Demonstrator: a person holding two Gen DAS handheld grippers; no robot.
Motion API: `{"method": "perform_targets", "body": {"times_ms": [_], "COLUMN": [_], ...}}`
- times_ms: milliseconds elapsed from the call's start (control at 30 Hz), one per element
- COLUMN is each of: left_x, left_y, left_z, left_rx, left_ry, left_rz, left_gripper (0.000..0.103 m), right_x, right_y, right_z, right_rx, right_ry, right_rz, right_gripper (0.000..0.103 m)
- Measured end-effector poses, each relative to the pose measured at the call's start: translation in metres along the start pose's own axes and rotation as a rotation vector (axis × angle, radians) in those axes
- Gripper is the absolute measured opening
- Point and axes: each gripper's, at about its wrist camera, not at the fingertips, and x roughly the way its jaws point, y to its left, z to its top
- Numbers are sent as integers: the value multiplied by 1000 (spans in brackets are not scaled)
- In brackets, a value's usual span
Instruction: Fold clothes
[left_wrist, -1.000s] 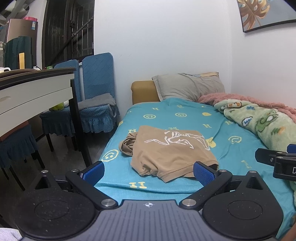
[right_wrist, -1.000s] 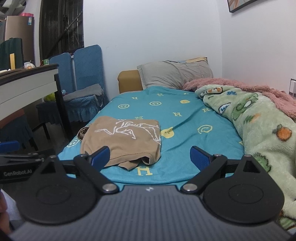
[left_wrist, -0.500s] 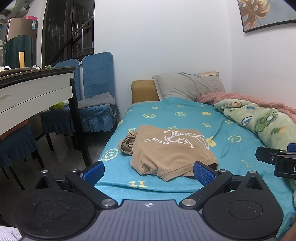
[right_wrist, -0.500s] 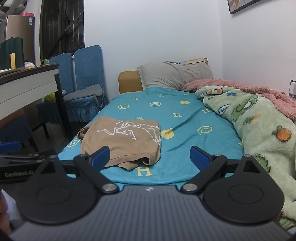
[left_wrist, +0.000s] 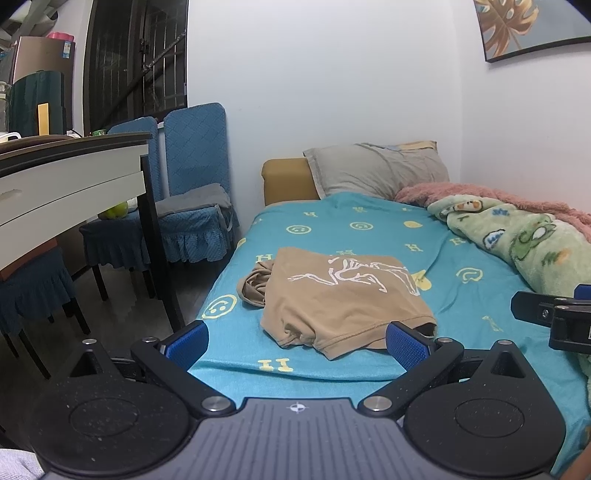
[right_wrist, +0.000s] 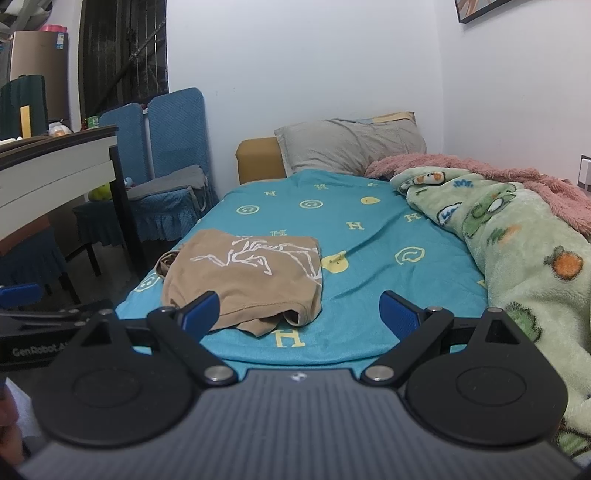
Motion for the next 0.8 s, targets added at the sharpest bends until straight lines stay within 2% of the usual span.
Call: {"method": "perform_targets", "body": {"times_ms": [233, 400, 500, 600, 800], "left_x": [6, 32, 60, 95, 169], "left_y": [1, -3, -24, -45, -71], "left_z": [-1, 4, 6, 5, -10], "left_rx": [2, 40, 220, 398, 614], "left_ry": [32, 108, 170, 191, 229], "left_rz": [-1, -4, -5, 4, 12], "left_gripper": [103, 103, 103, 102, 98], "right_x": [11, 23, 30, 37, 71], "right_y": [-6, -14, -18, -23, -35], "right_z": [20, 42, 54, 67, 88], "right_rx": [39, 84, 110, 137, 185], "right_ry": [1, -6, -10, -15, -15], "right_rz": [2, 4, 5, 7, 41], "right_gripper": [95, 95, 95, 95, 95]}}
